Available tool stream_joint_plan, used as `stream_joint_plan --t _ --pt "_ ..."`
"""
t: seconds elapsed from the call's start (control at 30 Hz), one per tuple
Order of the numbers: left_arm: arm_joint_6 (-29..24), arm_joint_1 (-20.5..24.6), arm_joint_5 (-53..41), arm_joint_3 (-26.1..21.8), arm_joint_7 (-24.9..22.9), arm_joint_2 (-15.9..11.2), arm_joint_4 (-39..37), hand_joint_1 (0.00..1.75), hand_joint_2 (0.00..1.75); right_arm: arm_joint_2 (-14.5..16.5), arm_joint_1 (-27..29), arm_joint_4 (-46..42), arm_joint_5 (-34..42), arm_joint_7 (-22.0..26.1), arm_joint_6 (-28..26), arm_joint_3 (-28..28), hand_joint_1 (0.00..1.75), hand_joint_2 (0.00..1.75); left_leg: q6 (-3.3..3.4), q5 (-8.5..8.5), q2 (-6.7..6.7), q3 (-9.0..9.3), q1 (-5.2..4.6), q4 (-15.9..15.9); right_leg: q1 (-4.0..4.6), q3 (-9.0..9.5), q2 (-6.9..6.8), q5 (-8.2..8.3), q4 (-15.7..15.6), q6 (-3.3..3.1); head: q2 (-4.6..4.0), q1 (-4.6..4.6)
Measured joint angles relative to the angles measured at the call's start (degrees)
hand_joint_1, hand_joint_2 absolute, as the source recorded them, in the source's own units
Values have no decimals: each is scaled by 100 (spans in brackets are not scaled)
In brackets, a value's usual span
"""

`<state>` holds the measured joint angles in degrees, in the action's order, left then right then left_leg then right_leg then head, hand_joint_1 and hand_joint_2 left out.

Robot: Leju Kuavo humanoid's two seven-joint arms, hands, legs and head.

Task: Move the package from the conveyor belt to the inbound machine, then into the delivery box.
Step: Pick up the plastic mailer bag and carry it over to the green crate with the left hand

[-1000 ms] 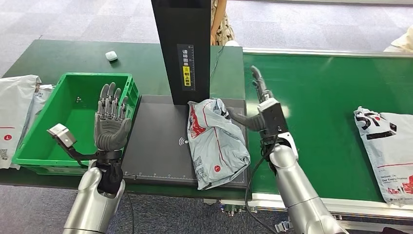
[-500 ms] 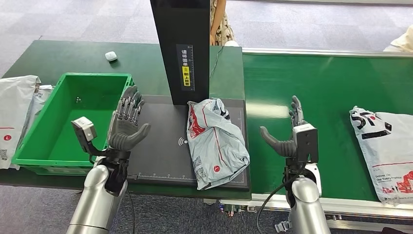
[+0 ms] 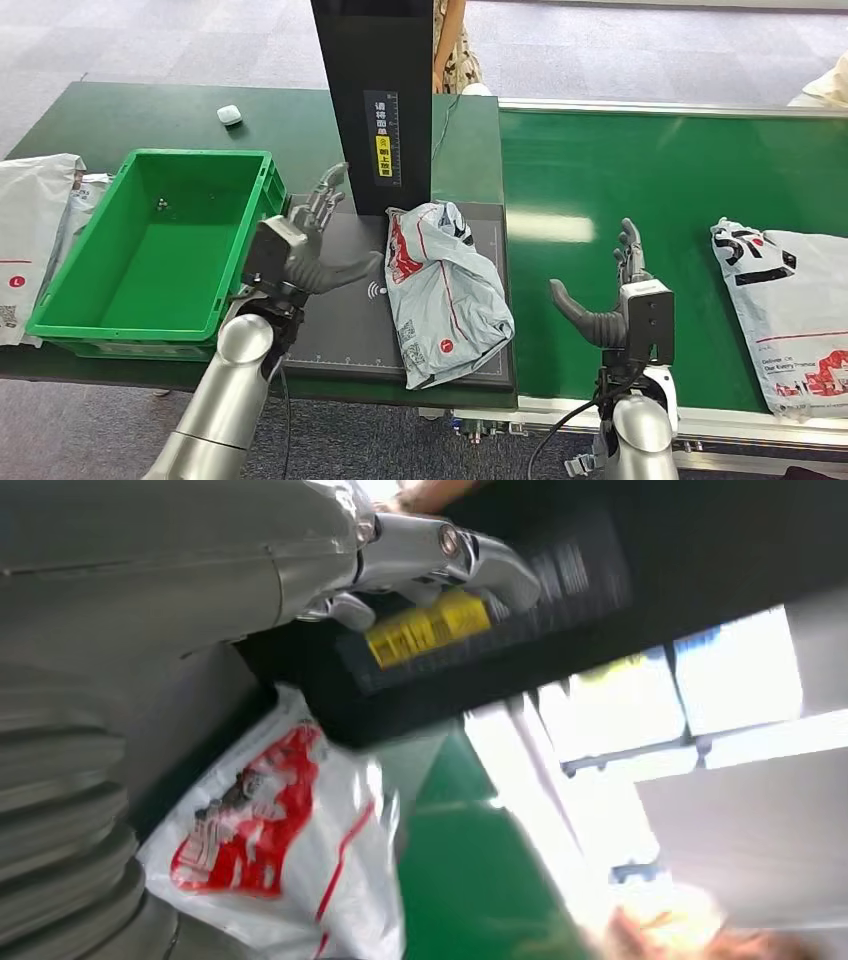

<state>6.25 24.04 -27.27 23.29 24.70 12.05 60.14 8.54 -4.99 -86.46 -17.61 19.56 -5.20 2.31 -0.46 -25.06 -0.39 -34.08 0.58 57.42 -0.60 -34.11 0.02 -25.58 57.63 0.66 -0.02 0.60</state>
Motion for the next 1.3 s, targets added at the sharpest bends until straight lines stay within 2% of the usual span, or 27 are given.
stream_joint_plan --t 0.1,0.3,0.37,0.47,0.57,0.73,0.8,1.0,1.3 --pt "-120 63 -250 310 -59 59 -43 0 175 33 37 -68 -21 1 23 -44 0 175 1 -2 5 0 0 0 -1 -1 9 0 0 0 0 -1" --pt "-216 152 -325 539 -79 87 -169 0 175 51 70 -127 -40 0 26 -101 0 175 1 -2 5 2 -2 -1 1 -2 8 0 0 -1 0 1" --pt "-241 212 -656 639 -180 95 -243 0 175 51 80 -140 -40 2 51 -121 0 175 1 -1 4 2 -2 -1 2 -2 7 0 0 -1 0 1" --pt "-243 515 -1771 1090 -587 176 -672 0 175 73 74 -171 -35 11 173 -149 0 175 1 0 -3 2 -1 -1 1 1 -5 0 0 0 0 0" --pt "-89 856 -2585 1696 -1123 419 -1382 0 175 133 30 -167 -29 17 227 -164 0 175 2 0 1 2 -3 -1 -6 2 2 1 0 2 0 -1" --pt "525 1328 -2714 2578 -2263 663 -2351 0 175 229 -143 -3 -41 31 277 -182 0 175 3 -1 5 4 -4 -1 -9 2 10 4 0 6 0 1" --pt "688 1447 -2693 2876 -2517 710 -2661 0 175 265 -245 106 -49 41 297 -182 0 175 3 -1 5 5 -4 -1 -8 3 10 4 0 5 0 1" --pt "733 1703 -2693 3319 -2602 791 -3171 0 175 298 -400 319 -49 44 299 -185 0 175 0 1 4 9 -4 -3 -2 9 9 3 1 3 0 0" --pt "734 1825 -2693 3496 -2602 826 -3389 0 175 304 -430 455 -49 46 299 -187 0 175 0 1 4 12 -4 -4 1 13 9 3 1 4 0 1"
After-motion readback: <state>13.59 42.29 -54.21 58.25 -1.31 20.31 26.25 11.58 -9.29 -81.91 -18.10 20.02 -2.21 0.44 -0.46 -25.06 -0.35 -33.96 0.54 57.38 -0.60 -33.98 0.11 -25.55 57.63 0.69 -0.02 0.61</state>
